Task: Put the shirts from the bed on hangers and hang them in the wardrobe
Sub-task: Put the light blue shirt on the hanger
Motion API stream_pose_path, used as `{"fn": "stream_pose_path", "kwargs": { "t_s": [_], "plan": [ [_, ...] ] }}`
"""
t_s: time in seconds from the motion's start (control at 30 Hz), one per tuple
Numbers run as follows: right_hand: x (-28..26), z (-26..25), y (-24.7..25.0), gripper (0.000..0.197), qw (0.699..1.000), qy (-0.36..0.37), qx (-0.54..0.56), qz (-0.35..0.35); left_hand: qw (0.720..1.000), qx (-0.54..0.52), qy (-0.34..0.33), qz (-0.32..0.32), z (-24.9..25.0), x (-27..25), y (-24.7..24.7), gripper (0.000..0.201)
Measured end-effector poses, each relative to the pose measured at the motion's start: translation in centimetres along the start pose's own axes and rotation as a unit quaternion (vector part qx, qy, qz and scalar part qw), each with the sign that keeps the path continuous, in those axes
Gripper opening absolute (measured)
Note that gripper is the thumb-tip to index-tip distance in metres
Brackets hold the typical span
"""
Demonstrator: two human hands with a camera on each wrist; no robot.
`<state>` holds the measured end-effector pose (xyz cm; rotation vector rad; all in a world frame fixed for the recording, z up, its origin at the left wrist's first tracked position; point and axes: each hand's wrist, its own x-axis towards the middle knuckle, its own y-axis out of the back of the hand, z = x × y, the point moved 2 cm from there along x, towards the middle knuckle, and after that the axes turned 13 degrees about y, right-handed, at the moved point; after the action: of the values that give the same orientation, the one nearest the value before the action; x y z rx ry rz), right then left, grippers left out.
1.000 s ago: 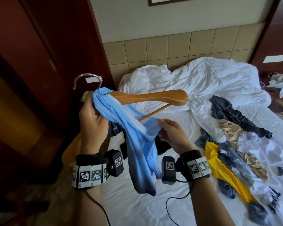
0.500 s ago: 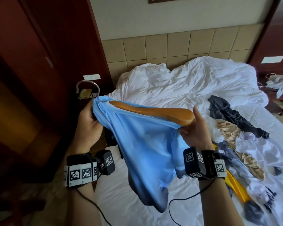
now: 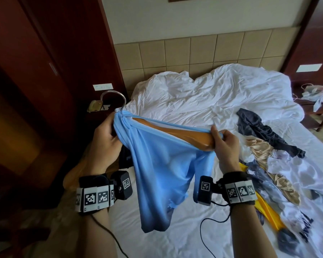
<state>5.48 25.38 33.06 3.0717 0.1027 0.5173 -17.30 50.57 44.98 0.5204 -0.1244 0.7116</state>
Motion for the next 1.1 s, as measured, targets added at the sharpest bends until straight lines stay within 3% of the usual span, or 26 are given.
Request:
{"fn": "stream_pose_path", "kwargs": {
  "t_s": [0.13,0.4,0.63,0.83,1.1],
  "plan": [
    [0.0,0.0,-0.1,0.052,0.983,0.085,-0.16,-0.033,1.0,0.016,0.003,0.01,-0.4,0.1,-0.2,0.033],
    [-0.2,0.3,-0.1,0.05,0.959,0.114,-0.251,-0.067,0.999,0.04,-0.025,0.013,0.0,0.0,-0.5,0.036],
    [-0.4,0.2,-0.5,0.052,0.957,0.112,-0.263,-0.047,0.997,0.059,-0.04,0.028,0.2,0.0,-0.9,0.036],
    [-1.4,-1.0,-1.7,0.043,0.948,0.155,-0.273,-0.046,0.996,0.067,-0.063,0.015,1.1,-0.2,-2.3,0.032],
    [-1.2,-0.6,-1.2,0.032,0.98,0.082,-0.174,-0.054,0.996,0.067,-0.055,-0.023,1.1,-0.5,-2.8,0.021]
  ]
}}
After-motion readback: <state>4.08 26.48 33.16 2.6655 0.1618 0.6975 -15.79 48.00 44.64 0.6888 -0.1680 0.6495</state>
